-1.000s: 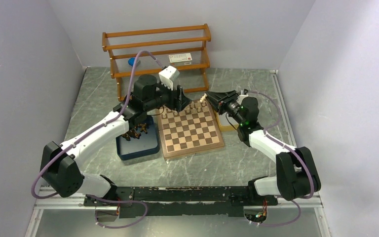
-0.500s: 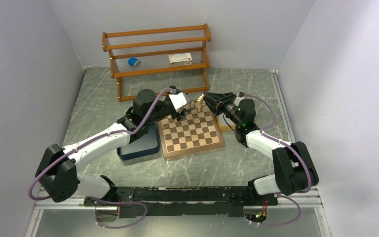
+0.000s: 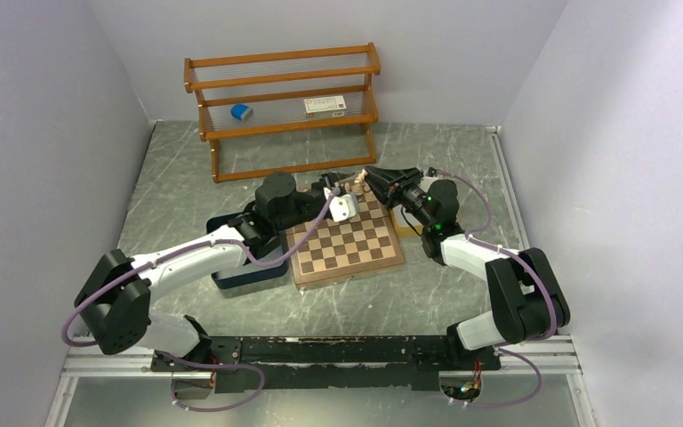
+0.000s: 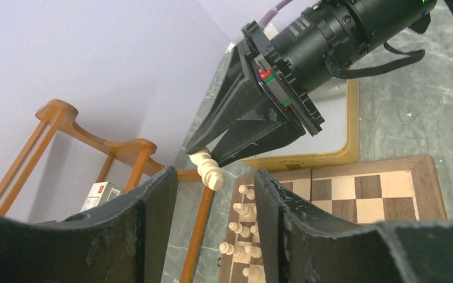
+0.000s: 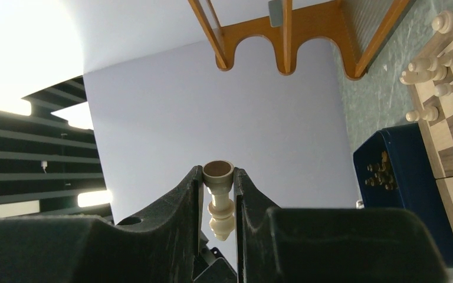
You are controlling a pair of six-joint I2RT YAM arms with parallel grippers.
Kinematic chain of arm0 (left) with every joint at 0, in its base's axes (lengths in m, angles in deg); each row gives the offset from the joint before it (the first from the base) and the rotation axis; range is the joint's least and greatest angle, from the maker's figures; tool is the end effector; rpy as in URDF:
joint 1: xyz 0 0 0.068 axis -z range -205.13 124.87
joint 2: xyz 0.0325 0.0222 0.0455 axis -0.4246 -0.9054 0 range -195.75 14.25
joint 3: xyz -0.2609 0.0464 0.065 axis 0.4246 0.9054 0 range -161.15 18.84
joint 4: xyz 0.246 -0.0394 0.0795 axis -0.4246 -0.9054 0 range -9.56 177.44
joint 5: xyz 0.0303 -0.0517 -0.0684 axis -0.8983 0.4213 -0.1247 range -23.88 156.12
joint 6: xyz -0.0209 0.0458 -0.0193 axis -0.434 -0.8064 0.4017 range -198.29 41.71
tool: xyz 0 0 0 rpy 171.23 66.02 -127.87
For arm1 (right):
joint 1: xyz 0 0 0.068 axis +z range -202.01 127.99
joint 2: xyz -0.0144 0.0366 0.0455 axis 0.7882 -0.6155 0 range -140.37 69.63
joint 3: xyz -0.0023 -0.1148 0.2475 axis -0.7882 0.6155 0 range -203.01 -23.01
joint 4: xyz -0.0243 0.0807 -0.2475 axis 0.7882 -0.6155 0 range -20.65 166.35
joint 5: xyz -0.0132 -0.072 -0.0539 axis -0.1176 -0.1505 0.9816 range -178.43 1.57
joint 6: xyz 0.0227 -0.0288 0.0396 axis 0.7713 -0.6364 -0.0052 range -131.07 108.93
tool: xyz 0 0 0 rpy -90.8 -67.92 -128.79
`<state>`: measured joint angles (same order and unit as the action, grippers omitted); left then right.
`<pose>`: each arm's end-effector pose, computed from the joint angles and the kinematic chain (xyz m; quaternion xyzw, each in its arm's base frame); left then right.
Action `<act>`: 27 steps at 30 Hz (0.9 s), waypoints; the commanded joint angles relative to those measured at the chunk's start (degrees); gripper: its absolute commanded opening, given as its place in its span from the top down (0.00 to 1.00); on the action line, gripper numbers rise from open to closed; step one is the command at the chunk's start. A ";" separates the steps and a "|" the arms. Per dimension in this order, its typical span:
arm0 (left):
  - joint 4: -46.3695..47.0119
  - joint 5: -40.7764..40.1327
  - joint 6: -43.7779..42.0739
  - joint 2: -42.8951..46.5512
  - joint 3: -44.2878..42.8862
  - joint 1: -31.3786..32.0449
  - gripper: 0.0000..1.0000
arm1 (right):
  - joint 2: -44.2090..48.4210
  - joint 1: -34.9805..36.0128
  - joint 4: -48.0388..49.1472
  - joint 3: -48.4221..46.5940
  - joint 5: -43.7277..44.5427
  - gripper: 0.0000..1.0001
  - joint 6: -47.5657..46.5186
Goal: Set up the chess pieces on the board
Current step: Place the chess piece on the chessboard.
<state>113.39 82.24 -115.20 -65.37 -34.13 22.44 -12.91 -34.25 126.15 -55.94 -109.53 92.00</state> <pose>0.2131 -0.2477 0.3157 0.5464 0.4552 -0.1640 0.6837 0.2793 0.1029 0.2279 0.3749 0.5982 0.6694 0.2314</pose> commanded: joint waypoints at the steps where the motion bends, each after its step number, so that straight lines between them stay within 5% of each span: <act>1: 3.19 -2.33 -6.06 -2.05 -0.13 1.62 0.42 | 0.04 0.26 2.53 0.77 0.17 0.82 1.14; 16: 5.33 -10.08 -11.96 -6.14 -1.44 4.50 0.43 | 0.85 0.21 3.12 1.38 -0.94 0.83 2.02; 27: 7.02 -9.59 -12.79 -5.82 -0.91 4.74 0.53 | 1.90 0.24 2.16 1.54 -1.24 0.83 1.62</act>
<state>117.26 72.42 -126.94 -71.31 -34.13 26.73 -12.39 -34.25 127.68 -54.67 -110.39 93.28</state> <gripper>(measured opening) 0.484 0.247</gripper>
